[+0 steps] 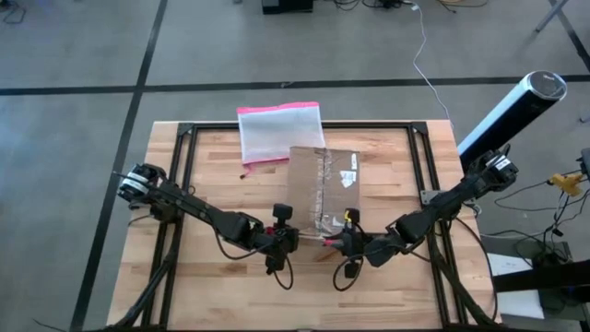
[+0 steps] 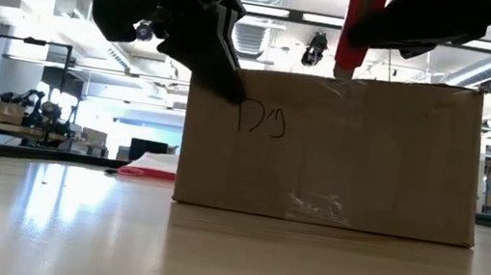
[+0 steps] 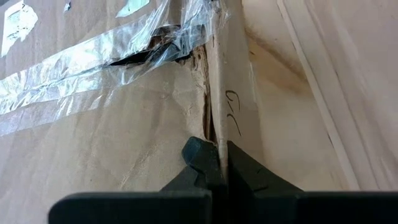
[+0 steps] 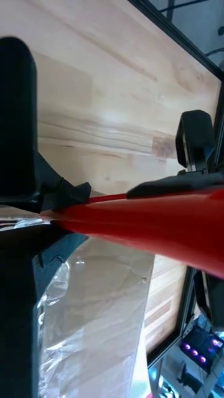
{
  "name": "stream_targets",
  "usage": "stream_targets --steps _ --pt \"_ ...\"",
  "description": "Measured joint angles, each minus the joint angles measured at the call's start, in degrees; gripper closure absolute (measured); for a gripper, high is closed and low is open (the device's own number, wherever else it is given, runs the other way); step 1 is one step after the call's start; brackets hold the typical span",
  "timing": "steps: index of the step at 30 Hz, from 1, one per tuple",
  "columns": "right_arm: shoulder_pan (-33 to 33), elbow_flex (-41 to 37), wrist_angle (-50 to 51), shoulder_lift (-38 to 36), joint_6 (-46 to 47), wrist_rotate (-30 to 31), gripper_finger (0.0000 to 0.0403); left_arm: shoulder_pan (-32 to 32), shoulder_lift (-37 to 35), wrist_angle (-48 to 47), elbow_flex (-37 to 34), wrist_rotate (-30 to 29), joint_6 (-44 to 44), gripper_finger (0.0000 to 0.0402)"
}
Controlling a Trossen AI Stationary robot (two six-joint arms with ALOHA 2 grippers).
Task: Unpack boxes
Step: Open the cardboard box using the box cutter
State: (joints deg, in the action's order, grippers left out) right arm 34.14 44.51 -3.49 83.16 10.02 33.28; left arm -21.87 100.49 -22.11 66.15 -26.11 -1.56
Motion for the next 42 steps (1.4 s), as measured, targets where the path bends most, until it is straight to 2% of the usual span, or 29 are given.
stream_targets --steps 8,14,18,32,42 --pt "0.44 -0.17 1.06 -0.49 -0.48 1.18 0.0394 0.0 -0.02 0.15 0.0 0.67 0.39 0.0401" --pt "0.14 -0.57 -3.77 -0.38 -6.82 2.48 0.0396 0.02 -0.15 0.48 -0.17 1.53 -0.87 0.0401" --pt "-0.49 -0.59 -4.88 -0.38 -7.92 2.52 0.0396 0.0 -0.22 0.15 -0.22 1.81 -0.92 0.0401" --pt "-1.08 -0.5 -7.13 -0.52 -9.12 6.14 0.0396 0.02 -0.26 -1.03 -0.28 2.11 -1.14 0.0401" --pt "-1.12 -0.34 -5.9 -0.53 -5.58 5.97 0.0396 0.02 -0.24 -1.22 -0.28 2.19 -1.13 0.0401"
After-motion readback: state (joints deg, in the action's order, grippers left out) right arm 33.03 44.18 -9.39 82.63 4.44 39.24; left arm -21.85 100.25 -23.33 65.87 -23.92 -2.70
